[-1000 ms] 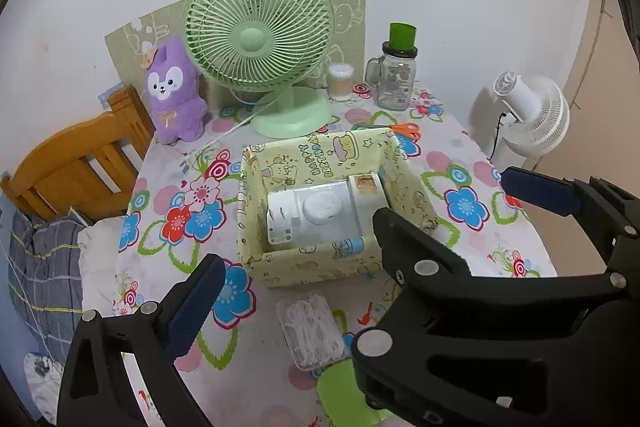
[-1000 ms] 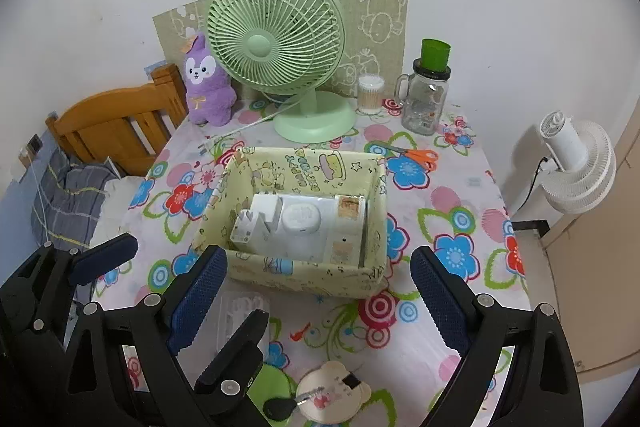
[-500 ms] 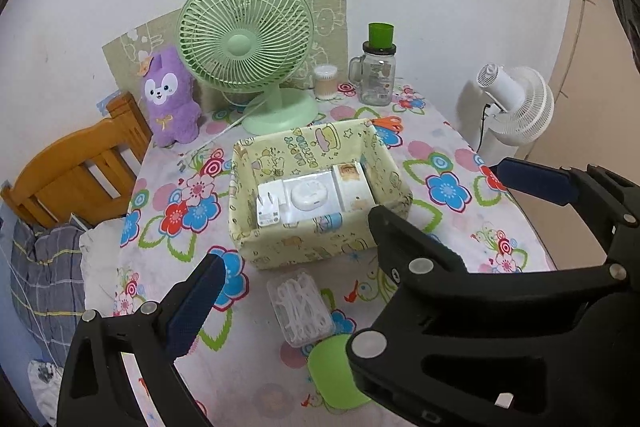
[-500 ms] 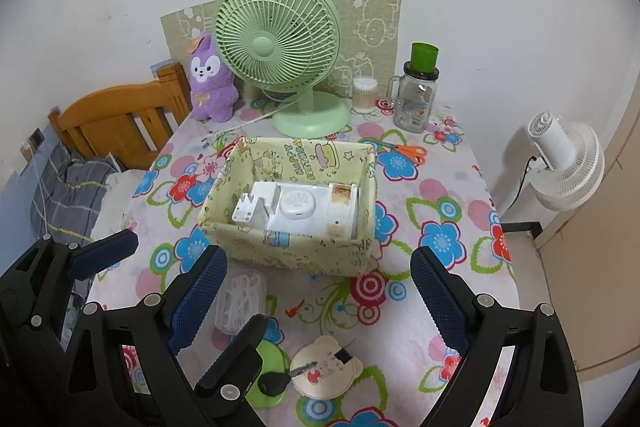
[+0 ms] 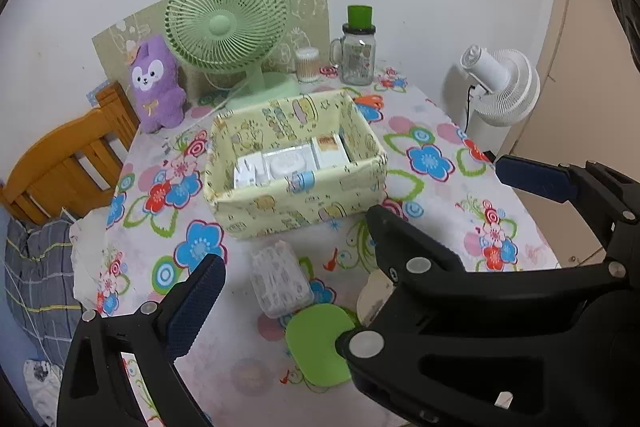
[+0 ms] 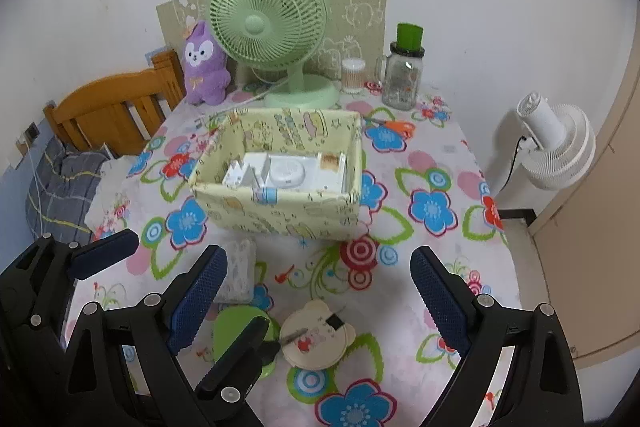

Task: Organize rigid objects
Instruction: 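Move the left tool to the black key fob while the right tool approaches the cream bear-faced case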

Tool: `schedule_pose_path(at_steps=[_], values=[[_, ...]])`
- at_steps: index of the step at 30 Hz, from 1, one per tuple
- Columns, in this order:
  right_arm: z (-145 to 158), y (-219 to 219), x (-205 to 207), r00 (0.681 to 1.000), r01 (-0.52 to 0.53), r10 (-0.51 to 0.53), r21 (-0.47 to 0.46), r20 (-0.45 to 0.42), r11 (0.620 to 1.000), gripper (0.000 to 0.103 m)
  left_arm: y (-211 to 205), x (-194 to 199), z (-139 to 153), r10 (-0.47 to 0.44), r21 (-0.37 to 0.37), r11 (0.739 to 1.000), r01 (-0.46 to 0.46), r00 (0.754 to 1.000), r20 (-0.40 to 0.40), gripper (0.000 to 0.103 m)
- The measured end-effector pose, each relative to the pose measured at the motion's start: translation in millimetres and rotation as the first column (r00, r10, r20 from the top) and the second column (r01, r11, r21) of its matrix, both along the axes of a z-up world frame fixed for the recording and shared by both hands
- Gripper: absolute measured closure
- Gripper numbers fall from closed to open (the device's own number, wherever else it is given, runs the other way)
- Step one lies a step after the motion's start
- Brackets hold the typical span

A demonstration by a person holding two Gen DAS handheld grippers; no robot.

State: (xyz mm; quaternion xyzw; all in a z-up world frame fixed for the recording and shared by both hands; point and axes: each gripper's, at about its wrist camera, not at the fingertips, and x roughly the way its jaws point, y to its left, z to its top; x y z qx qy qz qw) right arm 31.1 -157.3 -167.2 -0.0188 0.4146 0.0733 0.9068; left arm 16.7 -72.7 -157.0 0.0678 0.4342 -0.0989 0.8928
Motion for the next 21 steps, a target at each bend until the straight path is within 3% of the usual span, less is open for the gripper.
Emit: schedule_pose_path(at_steps=[5,21], values=[[-11,-6,-2,1.0,0.011,-0.011,-0.003,-0.018,1.0,0.008,-8,-5,-8,-0.006,0.035,0.999,0.005,1.0,0.012,0.002],[-67,-18,-7,0.995,0.027,-0.031,-0.039,-0.091,0.999,0.008,-19,-10,-63,0.016,0.007,1.0,-0.016,0.997,-0.074,0.002]])
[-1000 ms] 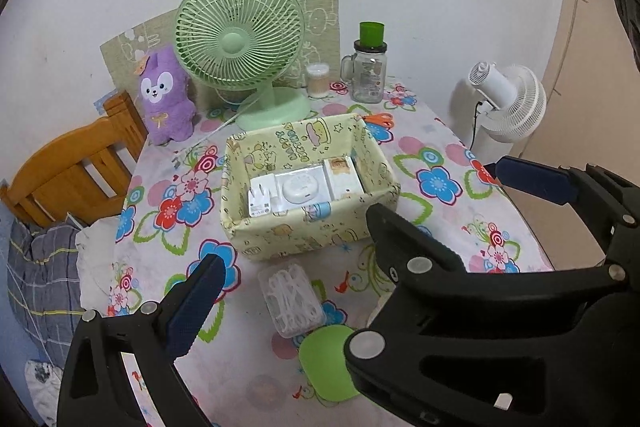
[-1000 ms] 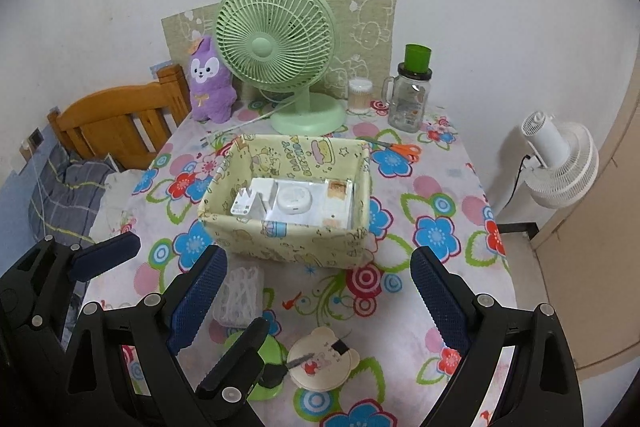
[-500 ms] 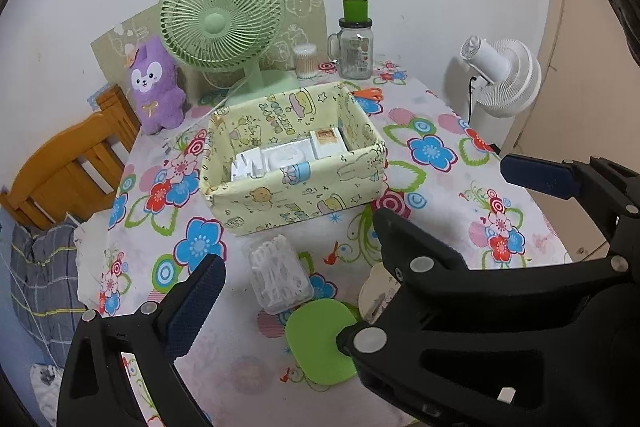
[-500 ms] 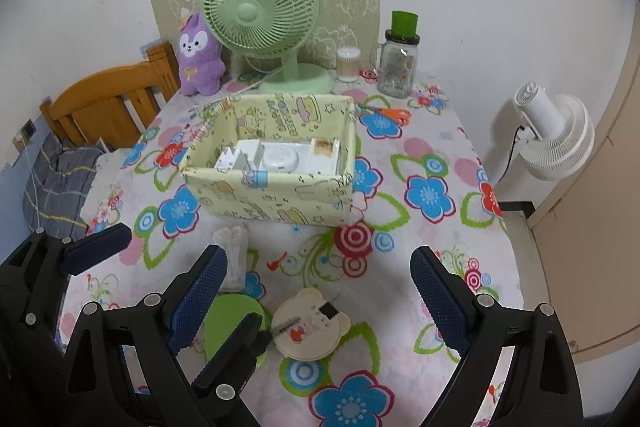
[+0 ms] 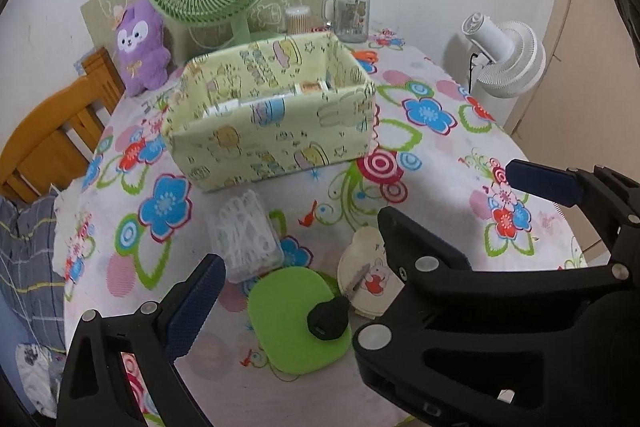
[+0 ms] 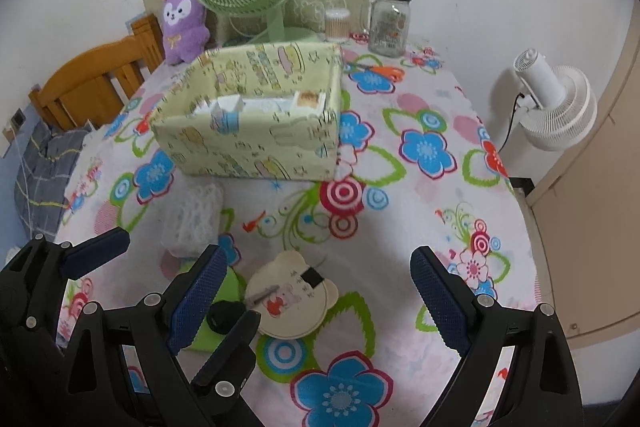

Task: Organize rigid objects
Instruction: 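Move the left tool to the black key fob while the right tool approaches the cream bear-faced case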

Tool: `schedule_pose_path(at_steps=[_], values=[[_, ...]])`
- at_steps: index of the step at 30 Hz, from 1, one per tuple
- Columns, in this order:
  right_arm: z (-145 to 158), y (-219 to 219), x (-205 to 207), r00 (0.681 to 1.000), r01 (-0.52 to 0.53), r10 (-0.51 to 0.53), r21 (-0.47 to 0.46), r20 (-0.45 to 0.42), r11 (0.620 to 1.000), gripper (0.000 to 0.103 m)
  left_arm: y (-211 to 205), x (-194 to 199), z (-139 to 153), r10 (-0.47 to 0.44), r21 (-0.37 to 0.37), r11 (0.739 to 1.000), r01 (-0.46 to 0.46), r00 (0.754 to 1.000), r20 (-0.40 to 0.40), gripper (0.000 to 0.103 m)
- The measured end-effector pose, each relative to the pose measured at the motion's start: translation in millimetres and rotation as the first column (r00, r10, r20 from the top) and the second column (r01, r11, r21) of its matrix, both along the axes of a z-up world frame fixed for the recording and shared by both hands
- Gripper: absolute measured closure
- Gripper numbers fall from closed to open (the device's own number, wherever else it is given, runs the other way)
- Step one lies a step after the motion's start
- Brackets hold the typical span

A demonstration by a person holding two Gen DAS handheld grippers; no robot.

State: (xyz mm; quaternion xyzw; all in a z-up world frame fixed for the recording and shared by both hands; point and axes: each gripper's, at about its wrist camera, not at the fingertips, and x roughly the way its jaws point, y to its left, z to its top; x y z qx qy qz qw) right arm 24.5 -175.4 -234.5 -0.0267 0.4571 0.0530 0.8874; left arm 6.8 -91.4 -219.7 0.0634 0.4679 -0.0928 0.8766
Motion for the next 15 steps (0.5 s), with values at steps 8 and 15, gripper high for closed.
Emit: schedule_pose_path(at_steps=[8,15], values=[[-24,1,-3,1.0,-0.014,0.015,-0.053,0.006,0.998,0.008,1,-1,-28,0.026,0.002,1.0,-0.026,1.0,-0.013,0.002],[-45,-3,-4,1.0,-0.01,0.01,-0.015,-0.011,1.0,0.008,-3,-4,-44,0.0,0.024,1.0,0.0,1.0,0.008,0.002]])
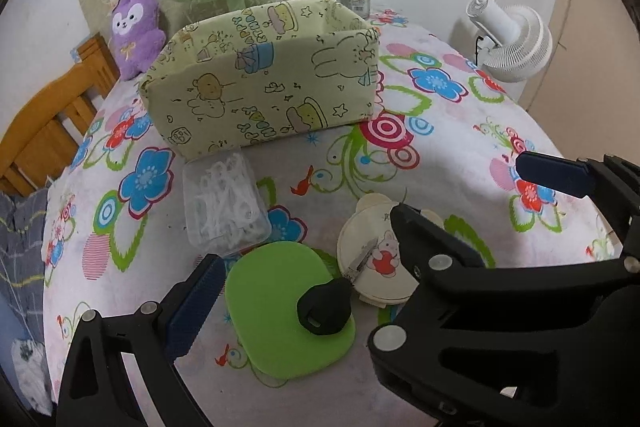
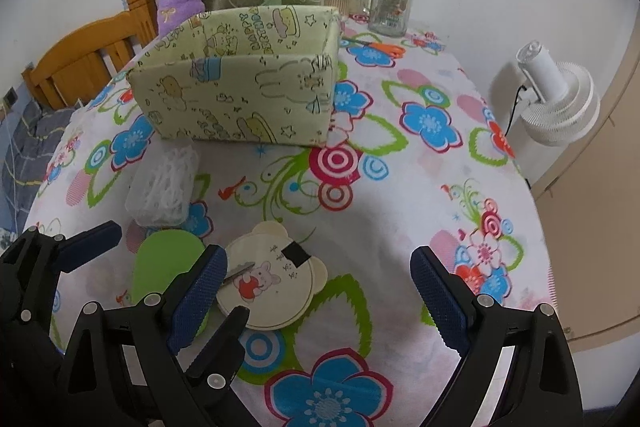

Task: Organize rigid objects
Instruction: 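Move the left tool to the black key fob while the right tool approaches the cream bear-faced case, then grasp the black key fob with the left tool while the right tool grasps the cream bear-faced case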

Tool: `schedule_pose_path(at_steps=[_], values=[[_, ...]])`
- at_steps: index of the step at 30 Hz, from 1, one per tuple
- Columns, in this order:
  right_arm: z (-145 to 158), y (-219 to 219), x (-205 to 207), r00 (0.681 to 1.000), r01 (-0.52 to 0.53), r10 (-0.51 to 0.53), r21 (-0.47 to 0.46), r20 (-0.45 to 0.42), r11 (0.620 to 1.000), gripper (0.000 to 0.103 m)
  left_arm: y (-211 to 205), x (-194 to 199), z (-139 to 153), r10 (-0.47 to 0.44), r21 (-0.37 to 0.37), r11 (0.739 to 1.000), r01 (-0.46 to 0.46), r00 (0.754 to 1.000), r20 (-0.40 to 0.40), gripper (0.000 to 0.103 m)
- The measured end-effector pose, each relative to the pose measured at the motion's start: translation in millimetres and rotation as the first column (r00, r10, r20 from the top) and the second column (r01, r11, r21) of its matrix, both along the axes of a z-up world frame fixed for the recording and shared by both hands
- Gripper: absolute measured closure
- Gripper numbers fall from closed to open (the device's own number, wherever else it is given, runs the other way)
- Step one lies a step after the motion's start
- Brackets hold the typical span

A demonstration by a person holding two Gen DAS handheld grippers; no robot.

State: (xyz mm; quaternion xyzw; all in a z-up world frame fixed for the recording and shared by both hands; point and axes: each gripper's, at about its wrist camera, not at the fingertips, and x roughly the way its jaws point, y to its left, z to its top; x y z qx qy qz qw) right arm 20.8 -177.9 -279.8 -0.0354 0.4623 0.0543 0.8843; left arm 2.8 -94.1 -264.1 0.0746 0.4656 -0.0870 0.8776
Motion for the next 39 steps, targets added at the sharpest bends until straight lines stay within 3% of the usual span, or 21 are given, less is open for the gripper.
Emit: schedule_pose_path(at_steps=[5,8,12,17,19,23,28,39], values=[[-13,2,-4,1.0,0.0,0.0,0.002,-0.015,1.0,0.008,2,-5,-12,0.015,-0.015,1.0,-0.015,0.999,-0.029,0.003],[-20,3,-7,1.0,-0.004,0.004,-0.002,-0.023,1.0,0.008,2,-9,-19,0.019,-0.023,1.0,-0.02,0.999,-0.042,0.007],[-30,1,-7,0.999,0.01,-0.01,-0.006,-0.049,1.0,0.008,0,-9,-29,0.014,-0.025,1.0,-0.016,0.998,-0.068,0.024],[-35,-7,-7,0.997,0.038,-0.037,0.013,-0.068,0.999,0.008,-4,-9,-31,0.014,-0.007,1.0,-0.015,0.999,-0.052,0.028],[-36,-9,-6,0.996,0.049,-0.047,0.016,-0.075,0.999,0.008,-6,-8,-31,0.026,0.025,0.999,-0.025,0.999,-0.046,0.044],[-36,-8,-5,0.996,0.048,-0.047,0.015,-0.076,0.999,0.008,-4,-7,-31,0.046,0.07,0.997,-0.043,0.998,-0.044,0.057],[-36,-1,-3,0.996,0.035,-0.032,0.032,-0.079,0.999,0.008,5,-10,-27,0.064,0.02,0.998,-0.063,0.996,-0.063,0.07],[-33,8,9,0.996,0.03,-0.027,0.044,-0.084,0.999,0.008,18,-5,-19,0.091,-0.032,0.995,-0.094,0.992,-0.083,0.071]])
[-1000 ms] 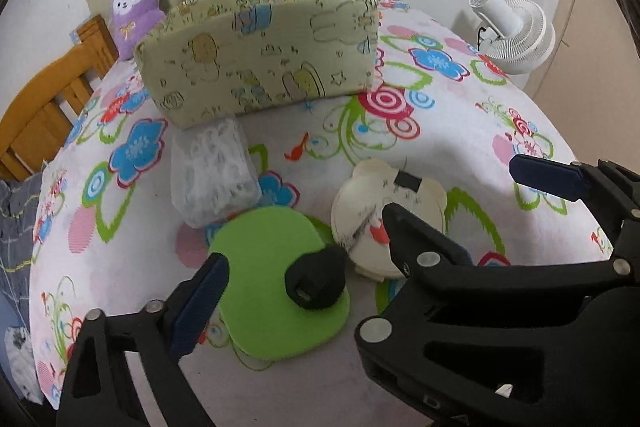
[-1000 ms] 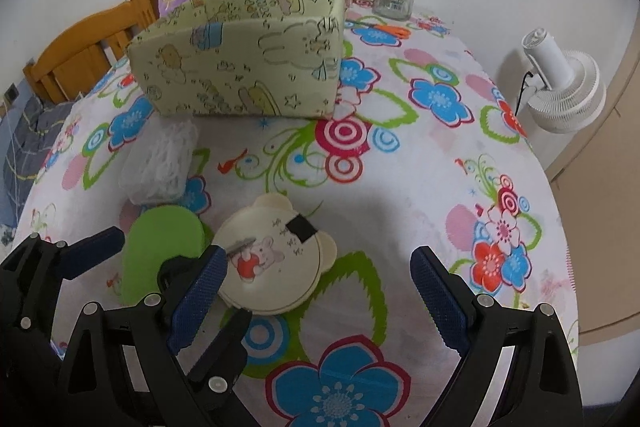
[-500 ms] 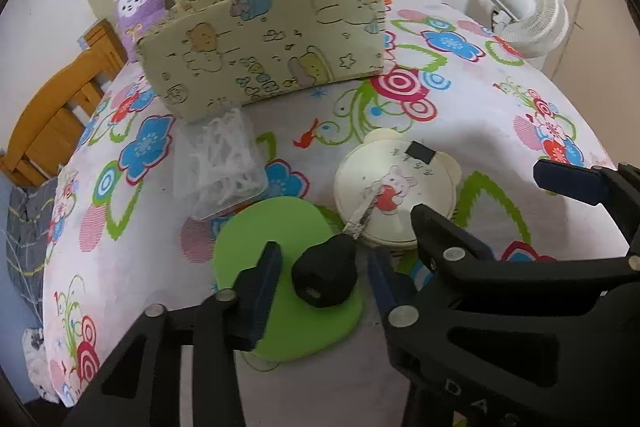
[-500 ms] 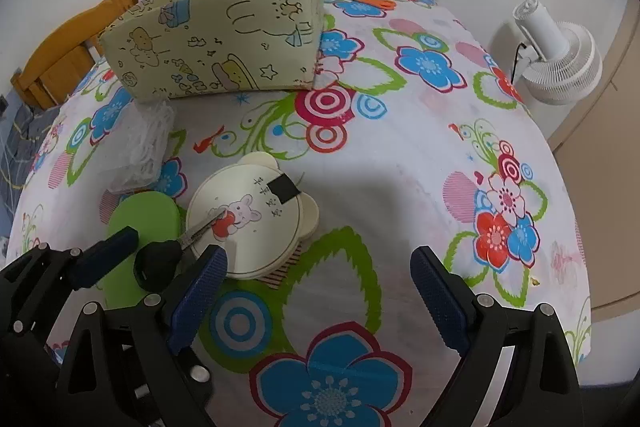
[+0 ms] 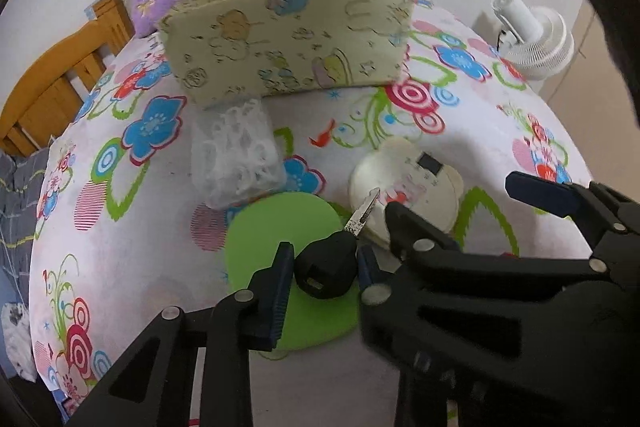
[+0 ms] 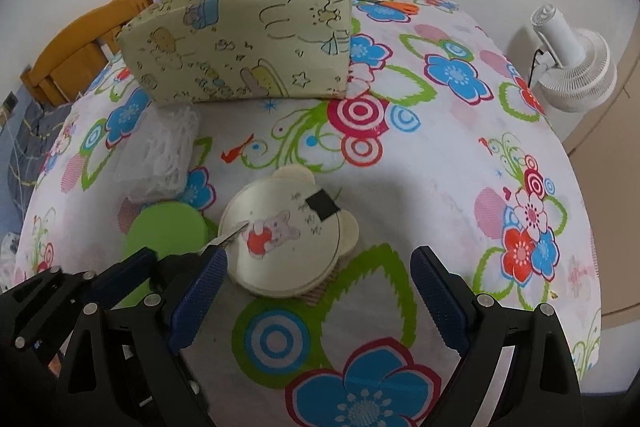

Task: Organize rigid objects
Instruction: 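Grasp the black key fob with the left tool while the right tool grasps the cream bear-faced case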

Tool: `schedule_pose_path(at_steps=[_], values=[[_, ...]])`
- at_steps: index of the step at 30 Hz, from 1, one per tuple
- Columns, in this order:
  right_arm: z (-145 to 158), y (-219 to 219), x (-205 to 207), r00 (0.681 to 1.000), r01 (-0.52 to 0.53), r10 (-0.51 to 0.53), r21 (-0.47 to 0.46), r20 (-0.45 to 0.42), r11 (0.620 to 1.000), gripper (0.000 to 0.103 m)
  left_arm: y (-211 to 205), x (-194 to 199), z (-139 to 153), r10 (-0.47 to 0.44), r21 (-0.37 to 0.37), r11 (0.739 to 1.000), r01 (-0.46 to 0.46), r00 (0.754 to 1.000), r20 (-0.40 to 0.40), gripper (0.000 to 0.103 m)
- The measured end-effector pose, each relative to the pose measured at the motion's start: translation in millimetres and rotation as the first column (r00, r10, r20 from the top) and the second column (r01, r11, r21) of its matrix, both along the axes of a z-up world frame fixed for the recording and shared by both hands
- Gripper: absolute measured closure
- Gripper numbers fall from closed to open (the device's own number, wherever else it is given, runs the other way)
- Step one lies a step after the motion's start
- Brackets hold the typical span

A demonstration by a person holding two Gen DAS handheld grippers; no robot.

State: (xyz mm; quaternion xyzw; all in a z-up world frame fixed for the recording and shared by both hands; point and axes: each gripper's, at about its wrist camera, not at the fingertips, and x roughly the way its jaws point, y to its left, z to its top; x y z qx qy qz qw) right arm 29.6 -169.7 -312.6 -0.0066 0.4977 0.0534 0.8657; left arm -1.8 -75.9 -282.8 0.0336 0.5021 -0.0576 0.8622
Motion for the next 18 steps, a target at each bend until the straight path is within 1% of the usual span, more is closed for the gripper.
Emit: schedule_pose_path(at_steps=[3,7,11,13,18], values=[[-2,1,9,1.0,0.01,-0.01,0.02,-0.008,1.0,0.008,7,5,4,0.02,0.003,1.0,-0.02,1.0,0.007,0.071],[-6,10,18,1.0,-0.013,0.014,0.024,-0.019,1.0,0.008,15,12,1,0.036,0.02,0.999,-0.036,0.999,-0.002,0.071],[-13,16,25,0.999,-0.026,0.027,0.034,-0.041,0.999,0.008,17,15,-3,0.028,0.069,0.997,-0.028,1.0,0.007,0.071],[-15,16,29,0.999,-0.013,0.015,0.043,-0.049,0.999,0.008,20,18,-4,0.037,0.045,0.998,-0.037,0.999,-0.002,0.071],[-19,17,37,0.998,0.02,-0.02,0.002,-0.052,1.0,0.008,21,23,-5,0.027,0.033,0.999,-0.027,1.0,0.0,0.071]])
